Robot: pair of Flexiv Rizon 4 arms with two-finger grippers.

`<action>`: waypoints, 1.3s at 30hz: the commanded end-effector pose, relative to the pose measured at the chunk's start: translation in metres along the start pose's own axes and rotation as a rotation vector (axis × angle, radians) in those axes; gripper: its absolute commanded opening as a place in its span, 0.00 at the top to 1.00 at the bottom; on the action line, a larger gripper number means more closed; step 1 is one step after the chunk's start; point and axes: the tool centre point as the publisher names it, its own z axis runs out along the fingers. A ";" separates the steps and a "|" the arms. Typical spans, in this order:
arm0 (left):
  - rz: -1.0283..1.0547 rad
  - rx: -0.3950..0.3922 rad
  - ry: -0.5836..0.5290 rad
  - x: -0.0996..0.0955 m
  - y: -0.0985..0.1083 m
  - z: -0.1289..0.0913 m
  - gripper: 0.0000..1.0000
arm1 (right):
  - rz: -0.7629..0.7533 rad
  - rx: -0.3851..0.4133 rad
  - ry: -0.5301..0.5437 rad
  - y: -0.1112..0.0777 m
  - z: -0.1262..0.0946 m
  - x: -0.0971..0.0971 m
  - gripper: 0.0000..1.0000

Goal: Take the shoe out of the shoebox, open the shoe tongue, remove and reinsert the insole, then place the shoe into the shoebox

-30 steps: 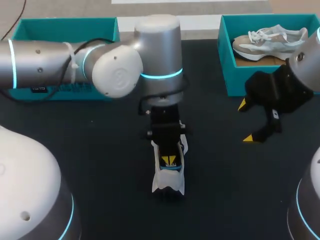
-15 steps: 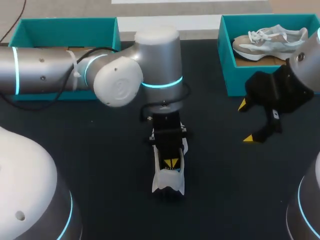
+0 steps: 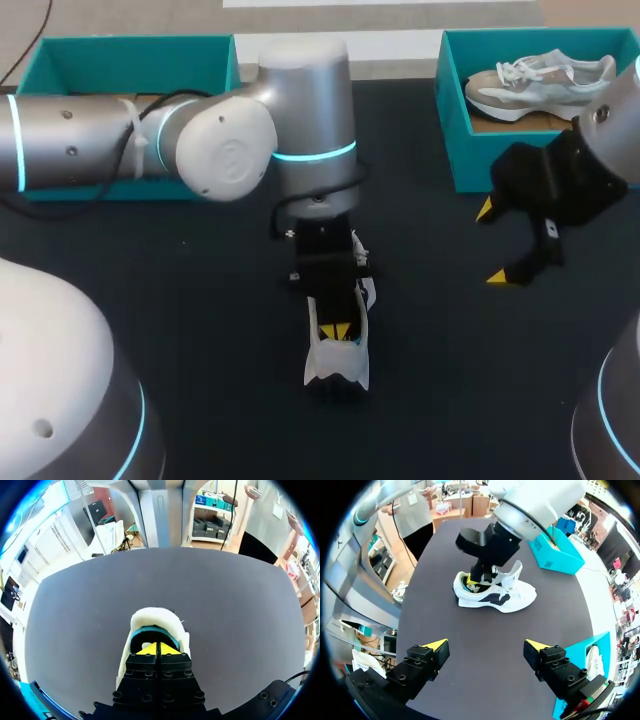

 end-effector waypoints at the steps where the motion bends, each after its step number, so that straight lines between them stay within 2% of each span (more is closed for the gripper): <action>1: 0.022 0.039 -0.009 -0.009 0.013 0.028 1.00 | 0.001 0.003 0.000 0.000 0.002 -0.001 0.00; 2: 0.015 0.039 -0.001 -0.009 0.016 0.033 1.00 | 0.001 0.003 0.000 0.000 0.002 -0.001 0.00; 4: -0.012 -0.020 0.029 -0.007 0.024 0.044 1.00 | 0.001 0.003 0.000 0.000 0.002 -0.001 0.00; 7: -0.035 -0.043 0.041 -0.003 0.029 0.050 1.00 | 0.001 0.003 0.000 0.000 0.002 -0.001 0.00; 15: -0.032 -0.051 -0.062 -0.006 0.015 0.008 1.00 | 0.001 0.003 0.000 0.000 0.002 -0.001 0.00; 21: 0.008 -0.007 -0.080 -0.007 0.001 -0.004 1.00 | 0.001 0.003 0.000 0.000 0.002 -0.001 0.00; 26: 0.027 0.034 -0.080 -0.008 -0.001 0.005 1.00 | 0.001 0.003 0.000 0.000 0.002 -0.001 0.00; 31: 0.065 0.017 -0.068 -0.007 0.002 0.014 1.00 | 0.001 0.003 0.000 0.000 0.002 -0.001 0.00; 33: 0.059 0.037 -0.080 -0.008 0.004 0.016 1.00 | 0.001 0.003 0.000 0.000 0.002 -0.001 0.00; 37: 0.070 -0.011 -0.064 -0.007 0.007 0.026 1.00 | 0.001 0.003 0.000 0.000 0.002 -0.001 0.00; 39: 0.074 -0.010 -0.061 -0.006 0.008 0.032 1.00 | 0.001 0.003 0.000 0.000 0.002 -0.001 0.00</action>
